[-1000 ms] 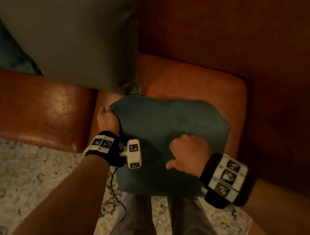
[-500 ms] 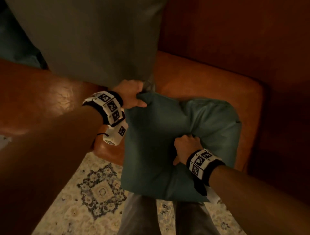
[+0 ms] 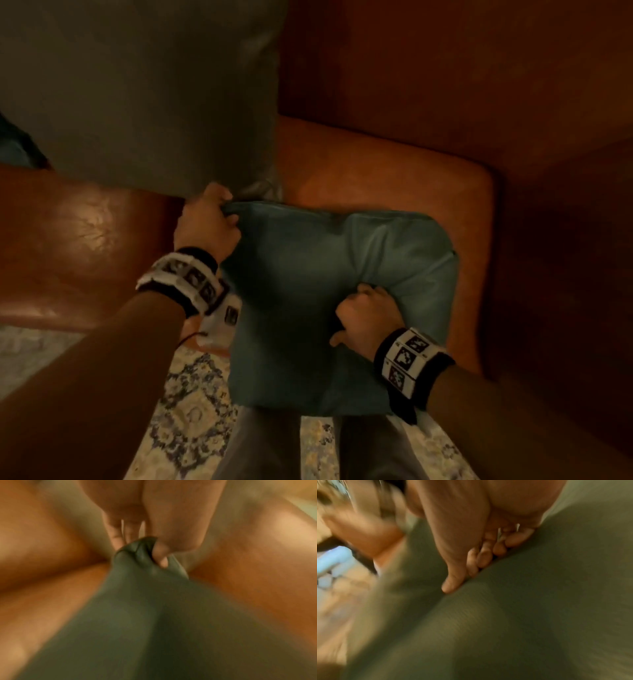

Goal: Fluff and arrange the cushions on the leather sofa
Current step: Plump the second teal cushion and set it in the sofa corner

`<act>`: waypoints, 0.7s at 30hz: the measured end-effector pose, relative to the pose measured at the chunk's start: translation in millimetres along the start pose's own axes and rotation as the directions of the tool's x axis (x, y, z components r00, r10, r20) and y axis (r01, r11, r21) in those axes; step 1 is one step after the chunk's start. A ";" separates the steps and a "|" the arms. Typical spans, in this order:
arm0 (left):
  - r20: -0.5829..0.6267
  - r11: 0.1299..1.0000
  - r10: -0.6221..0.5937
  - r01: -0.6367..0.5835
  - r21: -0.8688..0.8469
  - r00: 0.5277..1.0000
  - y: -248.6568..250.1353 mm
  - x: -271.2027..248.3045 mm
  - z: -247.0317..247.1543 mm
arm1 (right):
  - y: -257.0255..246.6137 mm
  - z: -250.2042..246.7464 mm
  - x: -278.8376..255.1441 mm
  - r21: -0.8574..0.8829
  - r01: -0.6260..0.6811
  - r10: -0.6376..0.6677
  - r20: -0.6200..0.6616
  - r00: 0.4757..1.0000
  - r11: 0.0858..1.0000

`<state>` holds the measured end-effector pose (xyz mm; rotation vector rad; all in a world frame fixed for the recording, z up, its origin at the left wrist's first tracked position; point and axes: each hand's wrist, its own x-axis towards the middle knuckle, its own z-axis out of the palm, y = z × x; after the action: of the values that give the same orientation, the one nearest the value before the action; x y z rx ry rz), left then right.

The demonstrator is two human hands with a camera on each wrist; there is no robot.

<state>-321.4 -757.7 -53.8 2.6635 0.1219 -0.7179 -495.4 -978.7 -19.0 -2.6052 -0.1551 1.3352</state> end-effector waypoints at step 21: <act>0.863 0.278 0.148 -0.857 0.433 0.484 310.8 -59.0 145.7 | 142.7 93.0 -32.7 0.948 -0.316 0.529 0.259 0.808 0.018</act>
<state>-385.1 -1099.6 -36.2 2.5267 -1.8263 -1.7691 -590.3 -1110.8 -79.3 -1.4811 1.2604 0.7524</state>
